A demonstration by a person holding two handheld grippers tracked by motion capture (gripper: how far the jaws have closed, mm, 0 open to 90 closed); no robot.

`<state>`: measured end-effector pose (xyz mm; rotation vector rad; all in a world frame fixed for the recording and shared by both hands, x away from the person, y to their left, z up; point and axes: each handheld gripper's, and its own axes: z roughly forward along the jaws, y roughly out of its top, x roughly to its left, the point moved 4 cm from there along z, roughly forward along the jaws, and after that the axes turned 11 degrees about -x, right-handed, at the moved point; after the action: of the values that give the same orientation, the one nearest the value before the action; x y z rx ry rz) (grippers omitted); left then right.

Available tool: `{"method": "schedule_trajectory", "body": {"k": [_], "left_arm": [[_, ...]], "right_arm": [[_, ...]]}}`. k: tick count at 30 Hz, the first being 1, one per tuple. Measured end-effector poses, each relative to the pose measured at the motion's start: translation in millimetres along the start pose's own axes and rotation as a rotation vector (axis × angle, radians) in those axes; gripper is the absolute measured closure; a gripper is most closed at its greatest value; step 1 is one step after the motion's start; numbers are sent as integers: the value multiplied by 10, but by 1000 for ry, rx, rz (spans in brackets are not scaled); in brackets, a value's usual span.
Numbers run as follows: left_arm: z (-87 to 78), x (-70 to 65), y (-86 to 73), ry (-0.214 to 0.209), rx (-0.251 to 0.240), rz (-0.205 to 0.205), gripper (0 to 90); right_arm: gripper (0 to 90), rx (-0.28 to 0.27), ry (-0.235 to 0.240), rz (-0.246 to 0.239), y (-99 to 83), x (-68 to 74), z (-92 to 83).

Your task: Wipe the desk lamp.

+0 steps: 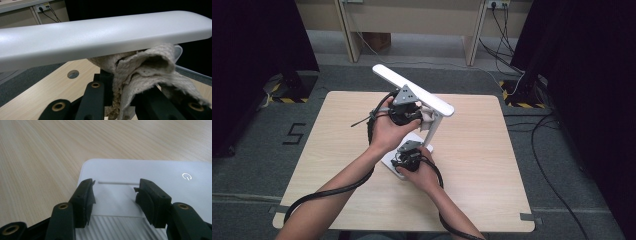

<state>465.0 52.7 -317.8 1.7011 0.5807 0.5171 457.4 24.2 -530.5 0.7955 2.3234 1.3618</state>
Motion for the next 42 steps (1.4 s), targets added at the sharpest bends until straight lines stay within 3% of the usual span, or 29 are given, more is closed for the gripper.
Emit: {"method": "schedule_trajectory", "body": {"k": [3, 5, 22, 42], "left_arm": [[1, -3, -1, -10, 0, 2, 809], [-10, 7, 2, 7, 1, 8, 809], [-5, 14, 28, -2, -9, -11, 811], [-67, 202, 27, 43, -26, -36, 812]], "right_arm": [[463, 17, -14, 16, 11, 16, 0], [463, 22, -17, 14, 14, 19, -3], [480, 20, -19, 12, 8, 13, -7], [500, 24, -17, 23, 17, 16, -10]]}}
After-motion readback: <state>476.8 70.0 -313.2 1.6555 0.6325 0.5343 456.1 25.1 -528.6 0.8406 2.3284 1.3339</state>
